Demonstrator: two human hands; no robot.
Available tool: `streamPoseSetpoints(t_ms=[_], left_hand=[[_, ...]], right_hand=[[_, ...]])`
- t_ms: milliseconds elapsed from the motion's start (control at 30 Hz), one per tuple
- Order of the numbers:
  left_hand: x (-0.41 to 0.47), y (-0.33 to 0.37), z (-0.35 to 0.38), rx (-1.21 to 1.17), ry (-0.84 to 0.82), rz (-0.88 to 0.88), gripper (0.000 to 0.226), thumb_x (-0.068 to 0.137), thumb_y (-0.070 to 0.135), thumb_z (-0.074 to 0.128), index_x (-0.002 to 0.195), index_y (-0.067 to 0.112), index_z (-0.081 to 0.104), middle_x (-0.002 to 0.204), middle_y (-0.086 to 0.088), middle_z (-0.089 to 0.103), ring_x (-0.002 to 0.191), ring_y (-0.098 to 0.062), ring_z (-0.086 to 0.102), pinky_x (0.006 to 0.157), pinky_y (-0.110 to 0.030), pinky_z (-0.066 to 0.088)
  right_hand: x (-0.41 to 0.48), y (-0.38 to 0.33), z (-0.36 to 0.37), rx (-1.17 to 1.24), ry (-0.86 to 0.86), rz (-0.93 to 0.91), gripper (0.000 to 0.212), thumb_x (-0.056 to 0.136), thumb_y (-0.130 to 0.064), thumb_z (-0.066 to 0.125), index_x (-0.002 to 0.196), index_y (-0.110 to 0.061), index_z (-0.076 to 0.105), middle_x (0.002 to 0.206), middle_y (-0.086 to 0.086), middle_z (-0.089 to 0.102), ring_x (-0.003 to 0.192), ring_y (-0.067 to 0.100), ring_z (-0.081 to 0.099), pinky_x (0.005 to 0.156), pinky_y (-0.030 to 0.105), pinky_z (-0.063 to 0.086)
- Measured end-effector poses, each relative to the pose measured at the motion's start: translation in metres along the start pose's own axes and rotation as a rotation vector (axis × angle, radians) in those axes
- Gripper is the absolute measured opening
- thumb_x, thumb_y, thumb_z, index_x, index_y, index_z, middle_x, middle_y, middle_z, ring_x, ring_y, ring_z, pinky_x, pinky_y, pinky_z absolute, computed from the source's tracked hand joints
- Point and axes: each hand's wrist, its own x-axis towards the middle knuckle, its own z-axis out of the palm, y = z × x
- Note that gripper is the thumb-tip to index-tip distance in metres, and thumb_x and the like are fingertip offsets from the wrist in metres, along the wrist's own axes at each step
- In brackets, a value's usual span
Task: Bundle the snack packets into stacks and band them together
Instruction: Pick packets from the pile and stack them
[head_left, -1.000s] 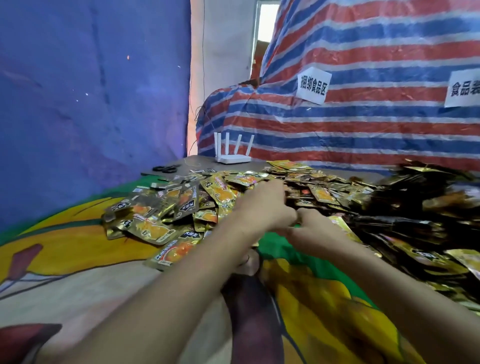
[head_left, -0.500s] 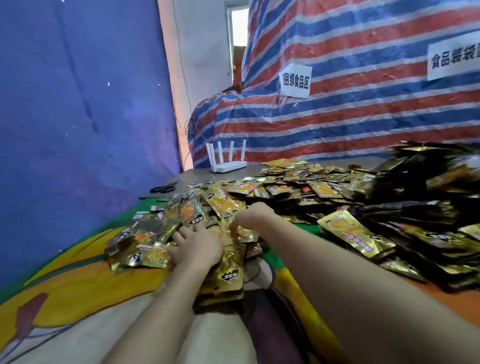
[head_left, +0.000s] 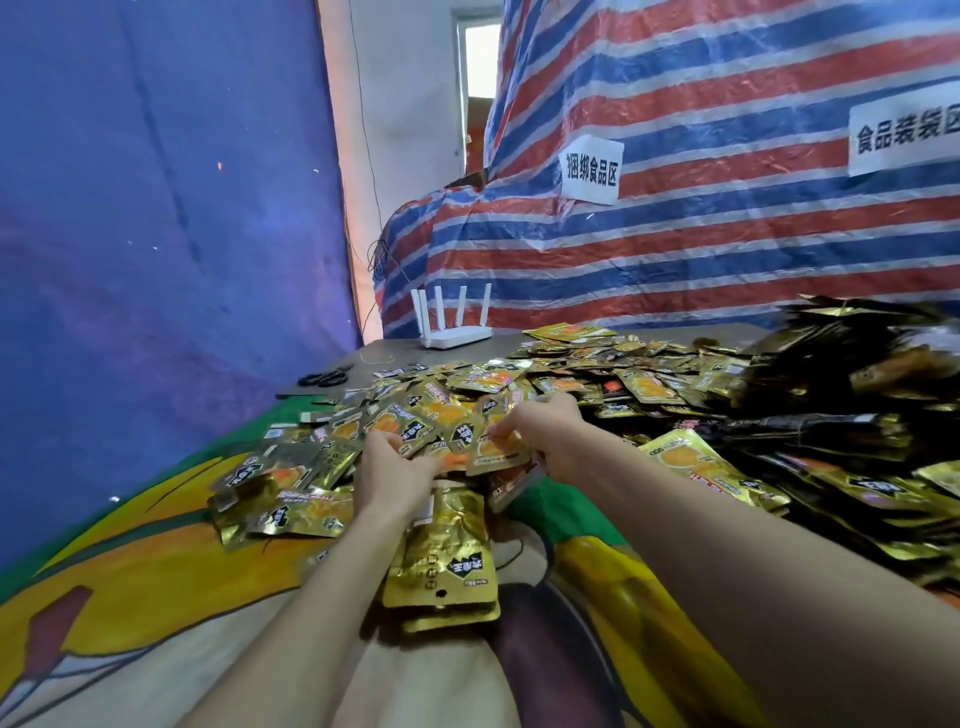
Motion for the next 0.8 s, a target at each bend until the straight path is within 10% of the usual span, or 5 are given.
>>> streamPoseSetpoints(t_ms=[167, 333, 467, 633, 800], left_hand=[[0.0, 0.006, -0.004, -0.087, -0.027, 0.024, 0.041, 0.081, 0.007, 0.08, 0.118, 0.009, 0.062, 0.133, -0.009, 0.057, 0.1, -0.023, 0.059, 0.077, -0.031, 0.044], [0.0, 0.008, -0.008, -0.048, -0.016, 0.04, 0.035, 0.081, -0.006, 0.072, 0.109, 0.011, 0.064, 0.122, -0.016, 0.064, 0.079, -0.014, 0.059, 0.064, -0.03, 0.048], [-0.009, 0.019, -0.004, 0.173, 0.017, 0.224, 0.023, 0.098, 0.024, 0.063, 0.117, 0.011, 0.064, 0.105, -0.002, 0.064, 0.085, -0.016, 0.062, 0.075, -0.036, 0.055], [-0.042, 0.064, 0.013, -0.365, -0.252, 0.138, 0.085, 0.08, 0.073, 0.055, 0.12, -0.003, 0.061, 0.107, -0.019, 0.068, 0.101, -0.034, 0.066, 0.093, -0.045, 0.052], [-0.065, 0.097, 0.033, -0.65, -0.514, -0.022, 0.075, 0.06, 0.049, 0.08, 0.124, 0.014, 0.061, 0.1, -0.01, 0.077, 0.094, -0.03, 0.073, 0.099, -0.053, 0.049]], right_hand=[[-0.007, -0.002, -0.034, 0.105, 0.067, -0.138, 0.031, 0.084, 0.005, 0.074, 0.11, -0.009, 0.064, 0.099, 0.011, 0.072, 0.092, 0.029, 0.072, 0.079, 0.046, 0.061], [-0.026, 0.008, -0.065, 0.24, 0.042, -0.235, 0.033, 0.087, -0.001, 0.074, 0.114, -0.017, 0.067, 0.098, 0.006, 0.077, 0.074, 0.017, 0.075, 0.061, 0.033, 0.056], [-0.042, 0.026, -0.082, 0.348, -0.027, -0.226, 0.032, 0.09, -0.004, 0.072, 0.114, -0.023, 0.065, 0.097, 0.002, 0.079, 0.08, 0.02, 0.077, 0.059, 0.036, 0.057], [-0.05, 0.043, -0.09, 0.585, -0.098, -0.176, 0.031, 0.091, -0.005, 0.069, 0.119, -0.016, 0.065, 0.099, 0.005, 0.079, 0.086, 0.025, 0.077, 0.068, 0.045, 0.061], [-0.048, 0.046, -0.096, 0.652, -0.099, -0.197, 0.018, 0.094, -0.008, 0.066, 0.11, -0.015, 0.068, 0.106, 0.013, 0.077, 0.103, 0.036, 0.072, 0.095, 0.063, 0.052]])
